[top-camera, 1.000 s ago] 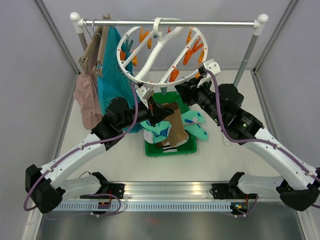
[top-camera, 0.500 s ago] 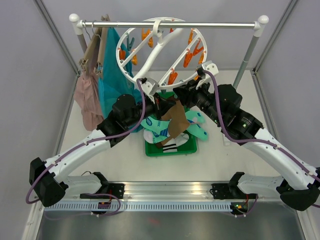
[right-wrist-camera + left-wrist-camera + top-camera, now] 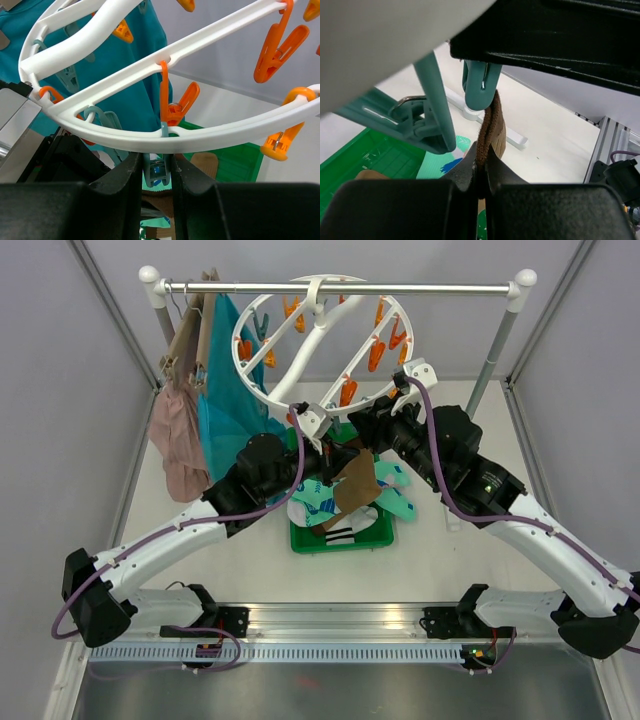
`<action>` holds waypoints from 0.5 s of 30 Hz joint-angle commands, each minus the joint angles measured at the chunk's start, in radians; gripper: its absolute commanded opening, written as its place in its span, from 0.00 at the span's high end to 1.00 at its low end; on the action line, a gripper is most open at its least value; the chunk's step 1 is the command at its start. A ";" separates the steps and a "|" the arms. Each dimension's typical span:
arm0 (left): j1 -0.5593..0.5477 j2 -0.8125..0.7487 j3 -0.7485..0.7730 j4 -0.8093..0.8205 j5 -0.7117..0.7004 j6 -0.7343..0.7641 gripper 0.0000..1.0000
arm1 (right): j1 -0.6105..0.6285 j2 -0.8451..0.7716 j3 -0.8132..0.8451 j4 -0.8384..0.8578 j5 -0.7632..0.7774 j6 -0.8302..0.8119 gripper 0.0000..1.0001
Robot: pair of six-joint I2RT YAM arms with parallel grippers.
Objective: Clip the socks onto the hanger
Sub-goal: Clamp the sock onto the hanger.
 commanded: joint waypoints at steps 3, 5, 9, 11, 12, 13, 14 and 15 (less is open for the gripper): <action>-0.013 -0.020 0.021 0.010 -0.078 0.052 0.98 | 0.009 0.007 0.042 -0.012 0.045 0.000 1.00; -0.013 -0.019 0.028 0.004 -0.084 0.057 0.98 | 0.011 0.007 0.043 -0.017 0.059 -0.006 1.00; -0.013 -0.014 0.035 -0.004 -0.098 0.063 0.98 | 0.015 0.006 0.048 -0.026 0.085 -0.020 1.00; -0.013 -0.014 0.033 -0.001 -0.098 0.061 0.98 | 0.015 0.006 0.049 -0.032 0.096 -0.023 1.00; -0.013 -0.017 0.032 0.001 -0.098 0.061 0.98 | 0.015 0.007 0.051 -0.036 0.100 -0.026 1.00; -0.013 -0.019 0.031 0.002 -0.098 0.061 0.98 | 0.017 0.009 0.054 -0.038 0.103 -0.026 1.00; -0.015 -0.019 0.031 0.006 -0.096 0.061 0.98 | 0.015 0.010 0.055 -0.043 0.113 -0.026 1.00; -0.013 -0.020 0.035 0.006 -0.093 0.061 0.98 | 0.017 0.010 0.055 -0.044 0.114 -0.026 1.00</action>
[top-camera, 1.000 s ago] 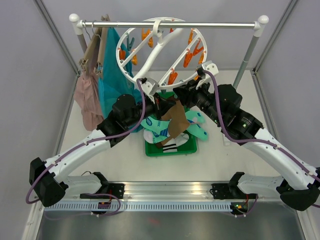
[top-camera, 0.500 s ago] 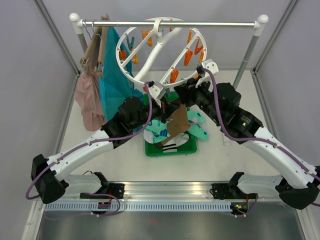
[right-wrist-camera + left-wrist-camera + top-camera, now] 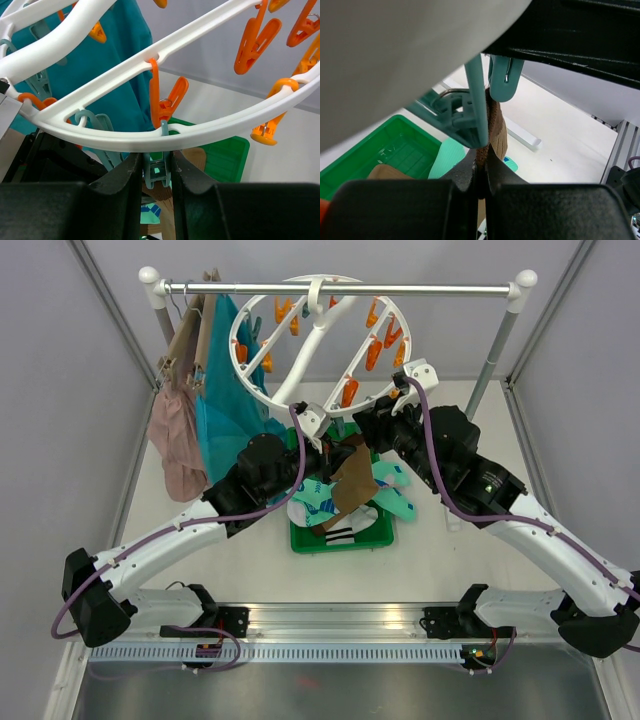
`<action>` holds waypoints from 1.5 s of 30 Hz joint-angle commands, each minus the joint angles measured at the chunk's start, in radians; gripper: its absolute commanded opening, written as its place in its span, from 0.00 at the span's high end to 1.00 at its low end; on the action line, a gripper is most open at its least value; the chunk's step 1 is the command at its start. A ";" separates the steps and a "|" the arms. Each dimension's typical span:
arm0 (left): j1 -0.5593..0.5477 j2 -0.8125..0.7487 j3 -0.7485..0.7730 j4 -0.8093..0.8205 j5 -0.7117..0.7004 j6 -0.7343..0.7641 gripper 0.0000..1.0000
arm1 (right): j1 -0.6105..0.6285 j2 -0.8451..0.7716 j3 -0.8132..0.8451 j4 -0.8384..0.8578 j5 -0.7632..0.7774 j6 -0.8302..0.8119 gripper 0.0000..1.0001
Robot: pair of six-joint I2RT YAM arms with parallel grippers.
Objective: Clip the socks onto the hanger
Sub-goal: Clamp the sock onto the hanger.
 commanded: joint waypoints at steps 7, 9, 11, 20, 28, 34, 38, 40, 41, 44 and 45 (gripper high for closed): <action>-0.006 -0.016 0.047 0.012 0.007 0.043 0.98 | 0.008 0.017 0.058 -0.021 0.059 -0.013 1.00; -0.007 -0.017 0.048 0.012 0.007 0.045 0.98 | 0.009 0.025 0.061 -0.024 0.064 -0.011 1.00; -0.009 -0.019 0.050 0.014 0.015 0.048 0.98 | 0.011 0.028 0.061 -0.025 0.071 -0.013 1.00; -0.012 -0.013 0.061 0.009 0.007 0.059 0.98 | 0.017 0.039 0.066 -0.028 0.073 -0.013 1.00; -0.012 0.015 0.082 -0.002 -0.037 0.048 0.98 | 0.022 0.035 0.072 -0.037 0.076 -0.014 1.00; -0.012 0.030 0.097 -0.011 -0.082 0.039 0.98 | 0.020 0.025 0.069 -0.036 0.070 -0.013 1.00; -0.012 0.035 0.102 -0.014 -0.124 0.028 0.98 | 0.022 0.016 0.064 -0.037 0.065 -0.013 1.00; -0.012 0.032 0.102 -0.005 -0.128 0.023 0.98 | 0.022 0.008 0.057 -0.034 0.050 -0.013 1.00; -0.010 0.032 0.105 -0.003 -0.132 0.019 0.98 | 0.022 0.006 0.048 -0.030 0.048 -0.014 1.00; -0.012 0.032 0.114 0.000 -0.132 0.009 0.98 | 0.022 -0.004 0.029 -0.016 0.031 -0.022 1.00; -0.012 0.033 0.120 -0.003 -0.131 0.008 0.98 | 0.022 -0.009 0.025 -0.014 0.028 -0.023 1.00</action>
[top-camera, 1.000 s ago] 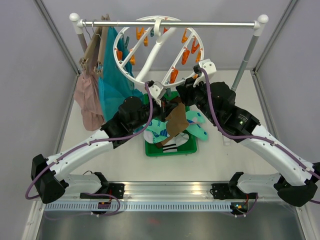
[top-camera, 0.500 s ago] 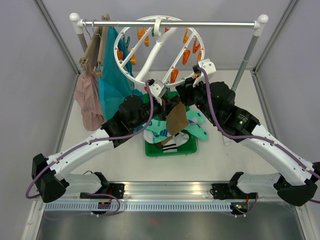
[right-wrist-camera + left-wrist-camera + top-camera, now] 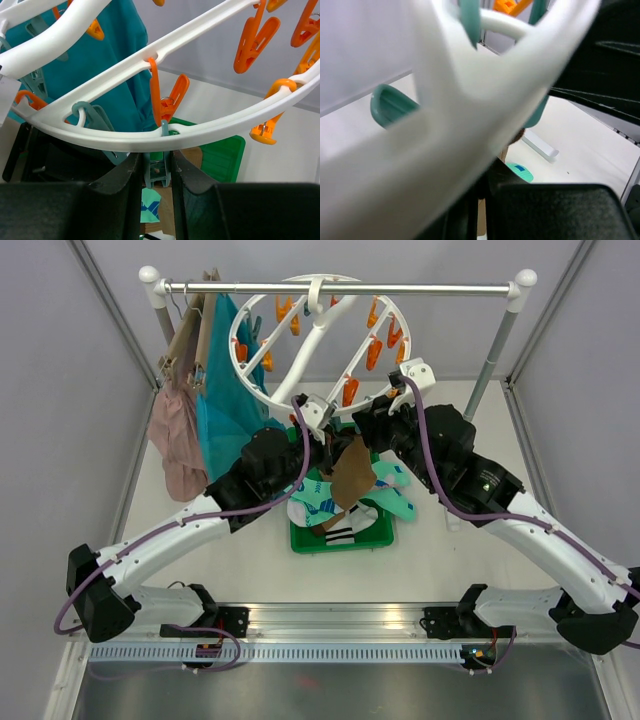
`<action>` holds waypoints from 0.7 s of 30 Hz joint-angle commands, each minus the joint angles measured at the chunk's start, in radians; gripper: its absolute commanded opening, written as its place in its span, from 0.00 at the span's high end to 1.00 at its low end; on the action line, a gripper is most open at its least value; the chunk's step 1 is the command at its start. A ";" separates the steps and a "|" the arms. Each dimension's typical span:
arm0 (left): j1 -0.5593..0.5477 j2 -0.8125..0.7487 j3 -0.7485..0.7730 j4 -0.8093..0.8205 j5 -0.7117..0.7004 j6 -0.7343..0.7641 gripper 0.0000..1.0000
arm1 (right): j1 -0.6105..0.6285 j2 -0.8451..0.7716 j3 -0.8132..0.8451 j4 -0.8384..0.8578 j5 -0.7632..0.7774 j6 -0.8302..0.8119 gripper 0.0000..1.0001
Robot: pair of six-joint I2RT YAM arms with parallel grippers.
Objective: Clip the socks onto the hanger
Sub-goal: Clamp the sock onto the hanger.
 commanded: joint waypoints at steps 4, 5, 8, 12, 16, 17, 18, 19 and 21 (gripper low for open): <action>-0.005 0.005 0.079 0.023 -0.002 -0.026 0.98 | 0.003 -0.045 -0.018 0.026 -0.027 -0.026 1.00; -0.005 0.005 0.082 0.025 0.005 -0.028 0.98 | 0.003 -0.043 -0.018 0.025 -0.024 -0.030 1.00; -0.003 0.005 0.085 0.023 0.040 -0.026 0.98 | 0.001 -0.040 -0.014 0.026 -0.019 -0.030 1.00; -0.005 0.005 0.082 0.026 0.120 -0.016 0.98 | 0.001 -0.036 -0.013 0.034 -0.011 -0.036 1.00; -0.005 0.004 0.079 0.032 0.157 -0.005 0.98 | 0.003 -0.025 -0.005 0.040 -0.017 -0.039 1.00; -0.003 0.002 0.077 0.035 0.169 -0.002 0.98 | 0.003 -0.023 -0.004 0.042 -0.016 -0.039 1.00; -0.005 0.002 0.077 0.037 0.171 -0.002 0.98 | 0.003 -0.022 -0.004 0.042 -0.016 -0.039 1.00; -0.003 0.001 0.079 0.037 0.163 0.000 0.98 | 0.003 -0.020 -0.004 0.039 -0.017 -0.039 1.00; -0.003 -0.001 0.080 0.037 0.154 0.000 0.98 | 0.003 -0.020 -0.004 0.037 -0.017 -0.039 1.00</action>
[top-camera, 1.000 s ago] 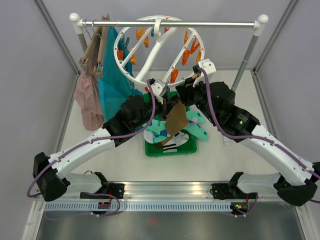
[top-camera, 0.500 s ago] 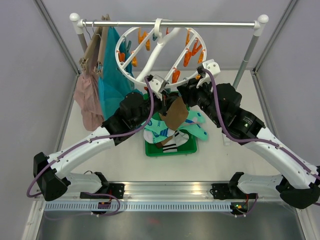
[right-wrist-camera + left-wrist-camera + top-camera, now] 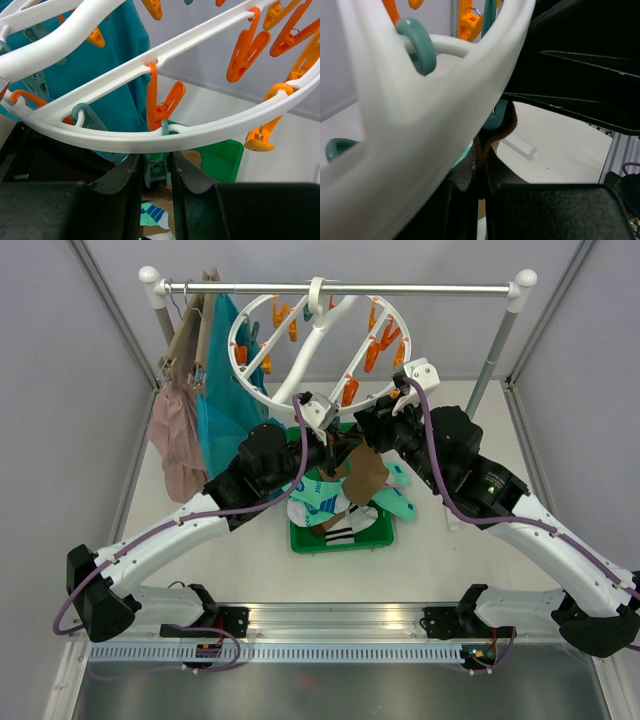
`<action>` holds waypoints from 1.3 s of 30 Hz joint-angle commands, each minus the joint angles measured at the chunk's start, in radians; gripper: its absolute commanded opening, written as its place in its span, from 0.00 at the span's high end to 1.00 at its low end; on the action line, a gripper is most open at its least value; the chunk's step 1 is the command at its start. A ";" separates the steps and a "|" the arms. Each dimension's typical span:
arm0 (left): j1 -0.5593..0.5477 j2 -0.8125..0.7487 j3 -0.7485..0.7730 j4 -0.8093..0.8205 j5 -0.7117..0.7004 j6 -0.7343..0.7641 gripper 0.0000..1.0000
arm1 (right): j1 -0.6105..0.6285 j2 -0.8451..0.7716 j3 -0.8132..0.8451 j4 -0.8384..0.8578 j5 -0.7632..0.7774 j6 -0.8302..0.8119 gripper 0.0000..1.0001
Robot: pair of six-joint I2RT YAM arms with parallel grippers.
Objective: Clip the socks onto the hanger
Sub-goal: Clamp the sock onto the hanger.
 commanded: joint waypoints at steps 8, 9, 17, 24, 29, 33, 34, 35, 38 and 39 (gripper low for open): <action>-0.004 -0.012 0.039 0.040 -0.096 -0.031 0.98 | 0.003 -0.007 -0.018 0.009 0.010 -0.028 1.00; -0.004 -0.012 0.039 0.042 -0.099 -0.039 0.98 | 0.003 -0.009 -0.019 0.009 0.009 -0.029 1.00; -0.004 -0.007 0.065 0.025 -0.090 -0.062 0.98 | 0.003 -0.030 -0.051 0.027 0.015 -0.040 0.85; -0.004 -0.031 0.068 -0.053 -0.131 -0.113 0.98 | 0.003 -0.065 -0.047 0.014 -0.017 -0.003 0.37; -0.004 -0.085 0.051 -0.125 -0.188 -0.145 0.98 | 0.003 -0.114 -0.042 -0.031 -0.078 0.067 0.31; -0.004 -0.139 0.032 -0.168 -0.254 -0.159 0.98 | 0.003 -0.165 -0.091 -0.057 -0.082 0.098 0.30; -0.003 -0.147 0.032 -0.197 -0.268 -0.160 0.98 | 0.003 -0.182 -0.100 -0.063 -0.072 0.106 0.30; -0.004 -0.166 0.034 -0.210 -0.280 -0.162 0.98 | 0.003 -0.190 -0.111 -0.071 -0.066 0.119 0.30; -0.004 -0.194 0.035 -0.257 -0.334 -0.160 0.98 | 0.003 -0.216 -0.154 -0.104 -0.040 0.141 0.31; -0.004 -0.208 0.037 -0.271 -0.366 -0.160 0.98 | 0.003 -0.220 -0.181 -0.111 -0.030 0.153 0.31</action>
